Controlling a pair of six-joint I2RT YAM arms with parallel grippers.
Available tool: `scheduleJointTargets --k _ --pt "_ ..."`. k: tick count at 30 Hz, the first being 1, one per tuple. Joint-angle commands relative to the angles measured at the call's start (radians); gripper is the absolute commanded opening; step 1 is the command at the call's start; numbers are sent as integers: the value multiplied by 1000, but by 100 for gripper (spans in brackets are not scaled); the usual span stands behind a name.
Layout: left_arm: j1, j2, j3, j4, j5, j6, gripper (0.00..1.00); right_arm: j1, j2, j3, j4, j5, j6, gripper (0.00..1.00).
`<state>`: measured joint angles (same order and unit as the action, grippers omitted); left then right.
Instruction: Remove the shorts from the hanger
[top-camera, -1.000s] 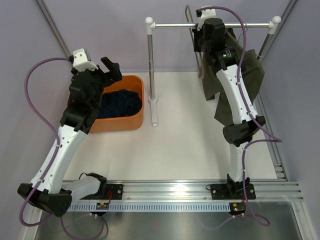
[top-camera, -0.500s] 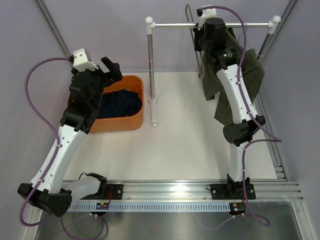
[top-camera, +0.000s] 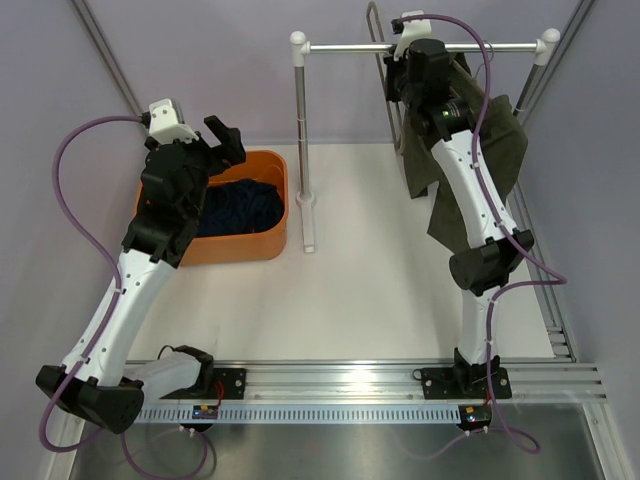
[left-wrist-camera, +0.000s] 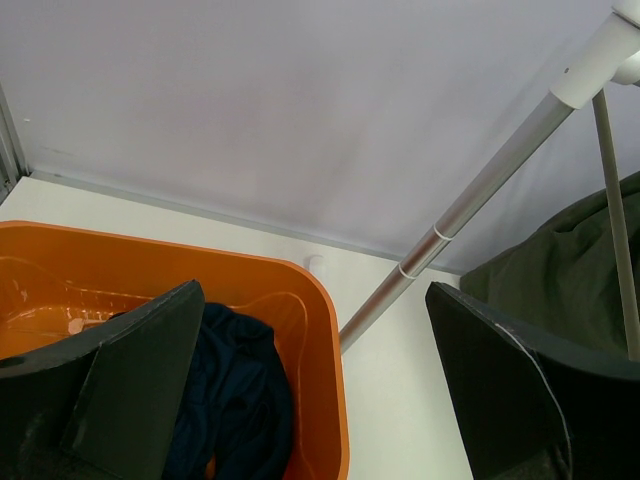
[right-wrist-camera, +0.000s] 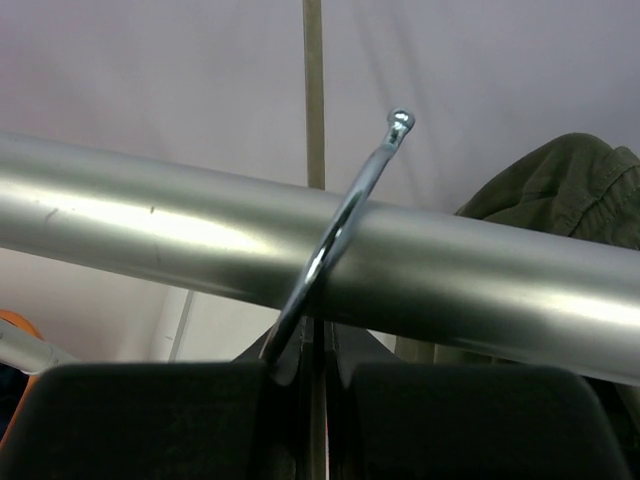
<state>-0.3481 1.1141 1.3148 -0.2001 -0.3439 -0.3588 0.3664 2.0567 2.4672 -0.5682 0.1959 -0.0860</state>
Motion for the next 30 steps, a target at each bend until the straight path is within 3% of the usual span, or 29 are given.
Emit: scheduleJointTargets --k 1,6,10,14,30 --pt "0 -17 -6 50 19 7 99 -9 -26 -62 -50 -9 11 0" --pt "0 -17 -8 50 23 4 99 -7 -81 -171 5 7 22 1" --pt "0 -19 -9 50 29 3 99 -9 -133 -212 36 4 25 27" --pt "0 -19 -9 48 31 1 99 -9 -161 -223 44 -1 25 44" --pt "0 -7 -8 54 43 -2 99 -9 -391 -363 61 8 80 54"
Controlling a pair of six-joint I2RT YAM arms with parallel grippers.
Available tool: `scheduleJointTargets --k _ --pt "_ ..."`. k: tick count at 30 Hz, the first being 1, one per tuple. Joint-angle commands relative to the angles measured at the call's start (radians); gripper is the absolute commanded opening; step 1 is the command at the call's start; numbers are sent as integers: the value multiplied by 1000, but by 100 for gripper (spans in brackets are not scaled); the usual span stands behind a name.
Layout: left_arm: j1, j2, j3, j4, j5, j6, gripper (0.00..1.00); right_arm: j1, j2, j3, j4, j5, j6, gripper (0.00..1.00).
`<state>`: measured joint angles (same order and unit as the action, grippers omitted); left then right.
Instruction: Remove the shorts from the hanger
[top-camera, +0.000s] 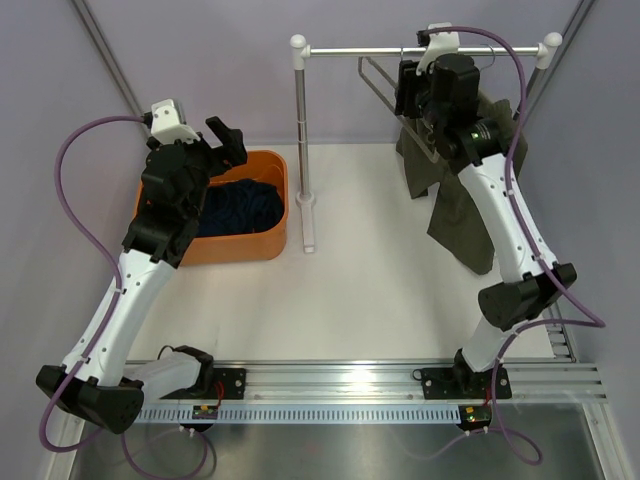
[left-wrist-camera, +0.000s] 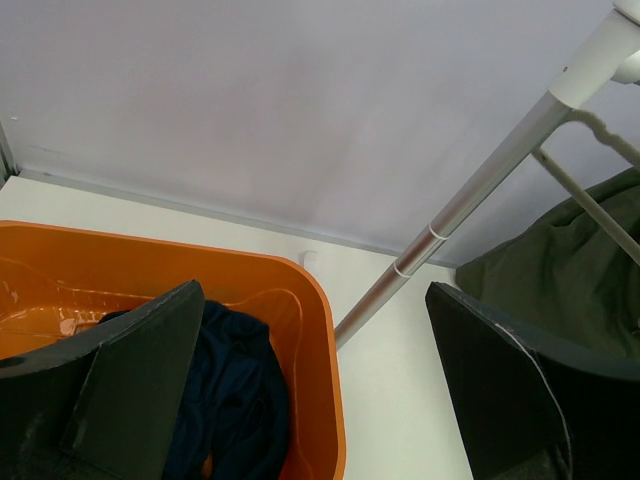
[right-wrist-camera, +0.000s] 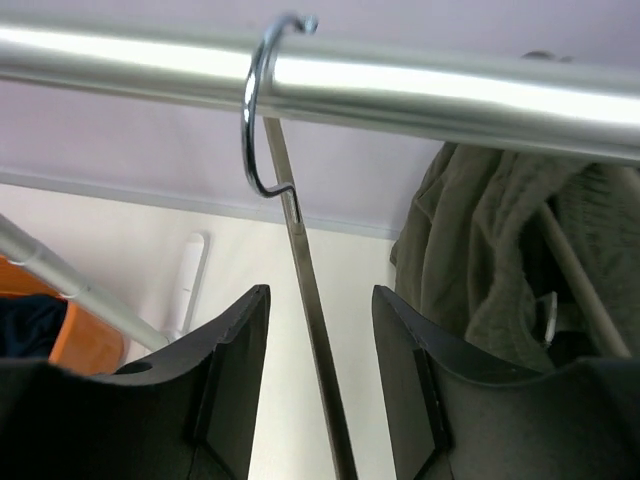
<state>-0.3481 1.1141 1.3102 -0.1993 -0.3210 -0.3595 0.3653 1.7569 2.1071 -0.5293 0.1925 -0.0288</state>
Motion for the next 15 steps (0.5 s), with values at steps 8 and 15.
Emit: scheduleJointTargets --k 8,15 --pt "0 -7 -6 49 16 5 99 -8 -210 -59 -34 105 44 59" --pt "0 -10 -14 52 28 1 99 -8 -306 -134 9 309 3 66"
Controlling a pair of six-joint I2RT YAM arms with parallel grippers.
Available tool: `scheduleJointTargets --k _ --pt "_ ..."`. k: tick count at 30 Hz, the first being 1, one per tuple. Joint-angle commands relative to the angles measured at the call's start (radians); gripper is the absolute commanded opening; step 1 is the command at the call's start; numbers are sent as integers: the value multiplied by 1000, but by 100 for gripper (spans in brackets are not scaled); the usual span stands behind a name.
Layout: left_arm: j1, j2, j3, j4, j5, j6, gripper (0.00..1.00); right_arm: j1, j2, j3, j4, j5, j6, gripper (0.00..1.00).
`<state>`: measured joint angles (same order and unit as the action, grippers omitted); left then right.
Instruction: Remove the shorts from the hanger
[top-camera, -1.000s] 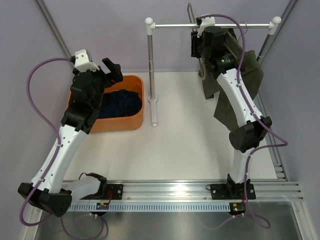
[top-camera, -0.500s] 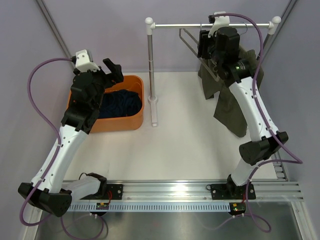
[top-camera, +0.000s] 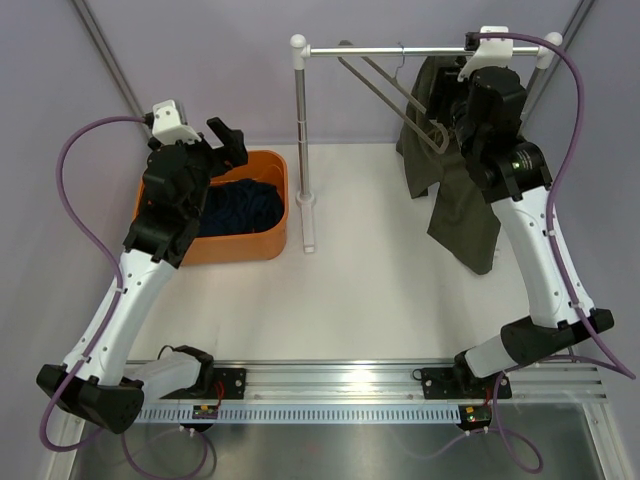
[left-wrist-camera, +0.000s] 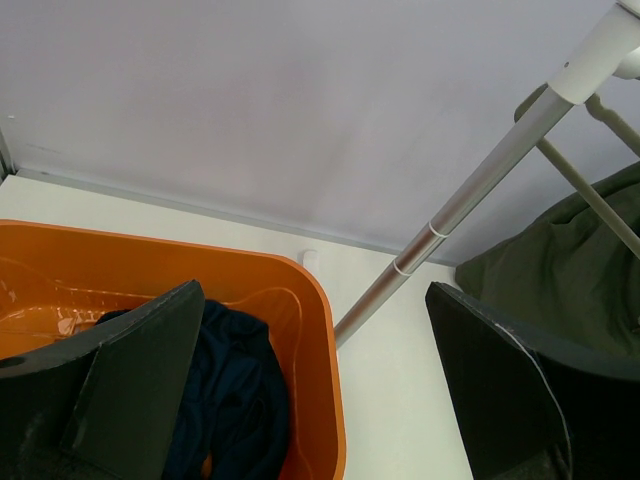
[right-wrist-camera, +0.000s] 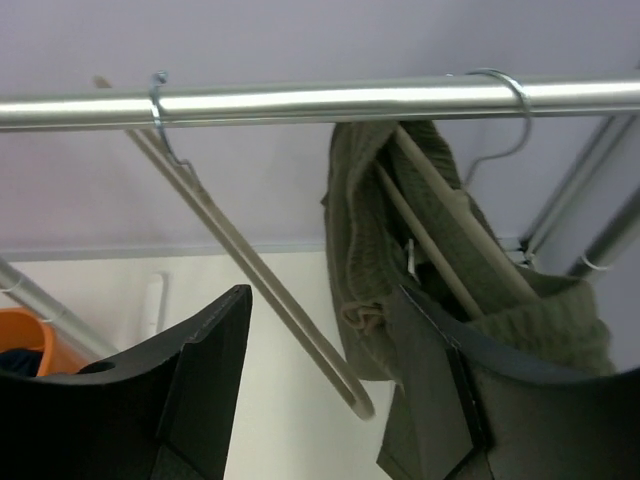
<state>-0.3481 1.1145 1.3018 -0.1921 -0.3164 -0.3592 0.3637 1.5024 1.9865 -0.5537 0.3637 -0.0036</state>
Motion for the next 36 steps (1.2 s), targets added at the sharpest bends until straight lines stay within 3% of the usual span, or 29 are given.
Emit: scheduleJointTargets --k 1,8,12,21,28,32,33,36 --pt "0 -8 -6 42 25 -1 99 -11 -54 -14 44 164 -33 67" --pt "0 -7 -12 46 36 -3 99 -110 8 26 80 64 -45 67" --pt "0 -15 -15 48 34 2 99 -199 64 43 103 -86 -12 66" --pt "0 -8 -19 49 36 8 99 -279 206 87 187 -235 -62 64" --pt "0 1 -21 51 23 22 99 -293 275 127 176 -203 -45 62" --pt "0 8 -22 57 23 22 99 -293 275 118 173 -203 -30 53" --pt "0 10 -22 57 23 23 99 -293 275 120 160 -203 -32 46" --pt "-2 13 -22 60 26 25 99 -293 268 110 141 -206 -30 44"
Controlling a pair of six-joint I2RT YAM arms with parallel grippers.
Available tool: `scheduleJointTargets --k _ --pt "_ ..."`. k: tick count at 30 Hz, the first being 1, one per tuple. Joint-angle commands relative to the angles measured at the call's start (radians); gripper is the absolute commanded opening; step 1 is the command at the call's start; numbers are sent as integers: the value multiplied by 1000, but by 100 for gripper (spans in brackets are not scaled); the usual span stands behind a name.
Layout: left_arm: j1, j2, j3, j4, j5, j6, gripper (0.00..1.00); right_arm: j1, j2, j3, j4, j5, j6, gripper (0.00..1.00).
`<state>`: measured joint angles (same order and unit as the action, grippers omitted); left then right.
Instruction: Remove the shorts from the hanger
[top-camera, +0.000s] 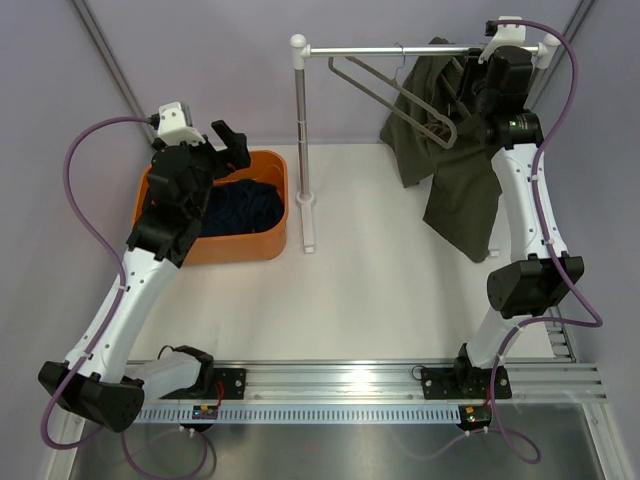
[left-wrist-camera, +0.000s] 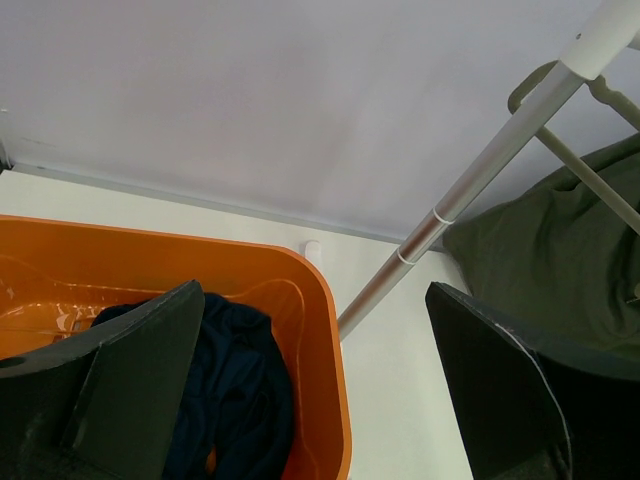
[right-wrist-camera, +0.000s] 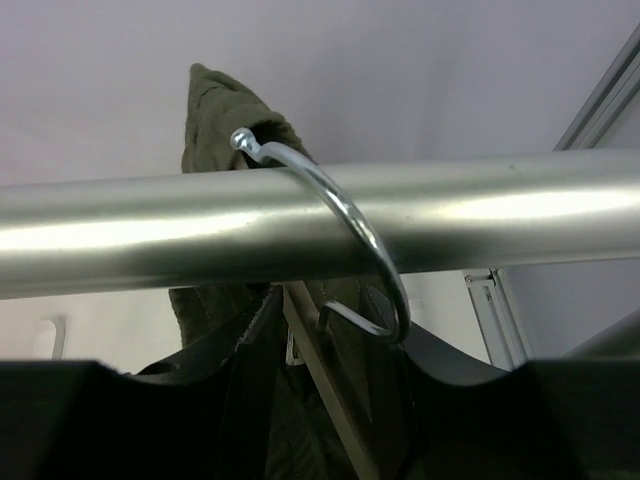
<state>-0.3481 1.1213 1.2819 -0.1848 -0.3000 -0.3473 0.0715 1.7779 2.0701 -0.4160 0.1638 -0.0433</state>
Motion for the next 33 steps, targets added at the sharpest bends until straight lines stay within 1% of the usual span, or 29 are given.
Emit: scheduleJointTargets --k 1,13,15,19,23,27,28,30,33 --pt "0 6 -3 53 10 11 99 -1 -12 22 0 -4 10 44" --pt "0 6 -4 54 15 11 99 -2 -93 -39 -81 -43 10 43" --pt "0 8 -4 53 15 8 99 -2 -103 -48 -93 -41 16 45" --pt "0 8 -1 53 18 10 99 -1 -118 -56 -99 -41 16 47" --pt "0 6 -1 53 16 10 99 -1 -106 -30 -136 -50 22 45" --pt "0 5 -1 53 13 14 99 -1 -98 -7 -155 -61 26 38" --pt "0 5 -1 53 13 14 99 -1 -92 -2 -158 -60 26 33" --pt "0 5 -3 51 13 14 99 -1 -86 16 -178 -60 31 26" --pt "0 3 -1 51 13 14 99 -1 -83 33 -190 -66 37 22"
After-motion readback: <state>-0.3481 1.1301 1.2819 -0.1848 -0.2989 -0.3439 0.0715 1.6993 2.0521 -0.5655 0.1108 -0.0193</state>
